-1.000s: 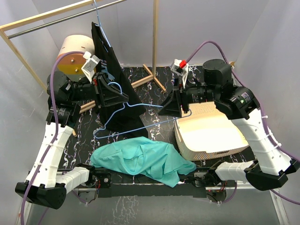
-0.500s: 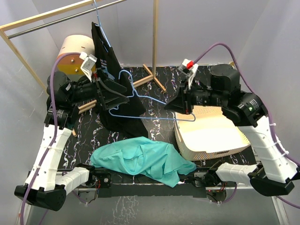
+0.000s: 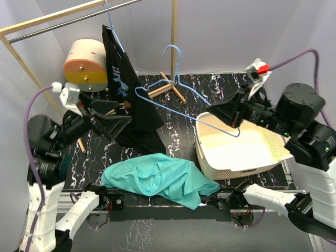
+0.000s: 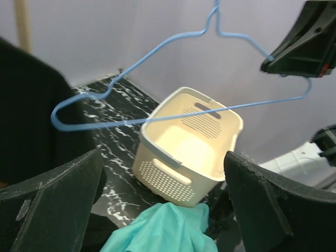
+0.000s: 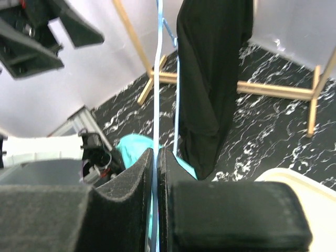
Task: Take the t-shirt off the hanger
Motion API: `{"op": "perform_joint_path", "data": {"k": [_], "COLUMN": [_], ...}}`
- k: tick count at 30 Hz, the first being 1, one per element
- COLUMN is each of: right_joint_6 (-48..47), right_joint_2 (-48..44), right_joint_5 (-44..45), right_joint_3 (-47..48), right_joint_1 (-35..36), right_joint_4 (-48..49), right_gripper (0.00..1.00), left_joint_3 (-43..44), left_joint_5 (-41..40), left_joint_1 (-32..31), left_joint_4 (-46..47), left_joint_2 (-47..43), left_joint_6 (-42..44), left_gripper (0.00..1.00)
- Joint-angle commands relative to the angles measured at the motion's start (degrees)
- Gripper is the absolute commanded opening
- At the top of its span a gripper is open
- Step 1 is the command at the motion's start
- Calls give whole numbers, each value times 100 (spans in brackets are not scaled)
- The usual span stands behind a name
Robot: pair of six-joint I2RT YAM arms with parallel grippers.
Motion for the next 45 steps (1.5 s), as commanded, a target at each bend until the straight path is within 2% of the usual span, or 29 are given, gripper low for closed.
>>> {"op": "perform_joint_path", "data": {"k": [1,5,12,20,33,37,45], "right_joint_6": [224,394,504,329,-70,-144,-223], "right_joint_2": [-309,-461,-644,600,3202,3495,3660], "right_joint_5": [783,1128,1832,2070,2260,2270,2376], "right_joint_3": [362,373,29,341,1839,1999,1674], "right_joint_1": [-10,-11,-10,-13,-18,-10,-10], "right_joint_4": [680,1197,2206,2307,3064,3305,4022], "right_gripper": [8,8,8,8,8,8,8], "left_joint_3": [-400,-1084,-2289,-3184,-3294,-3300,-3314], "left_joint_5": [-1429,-2268,-3205,-3881,-3883,-3946,-3950], "left_joint_1": [14,14,16,23,17,1,-61], "left_joint_4": [-680,-980,-1234,-1246,-1237,-1249,-1257], "left_joint_2": [-708,-1302,-1863,-1914,-2009,-2019,-1978], "left_joint_6": [358,483,657,949,914,888,890], "left_gripper": [97,97,95,89,89,89,89]}}
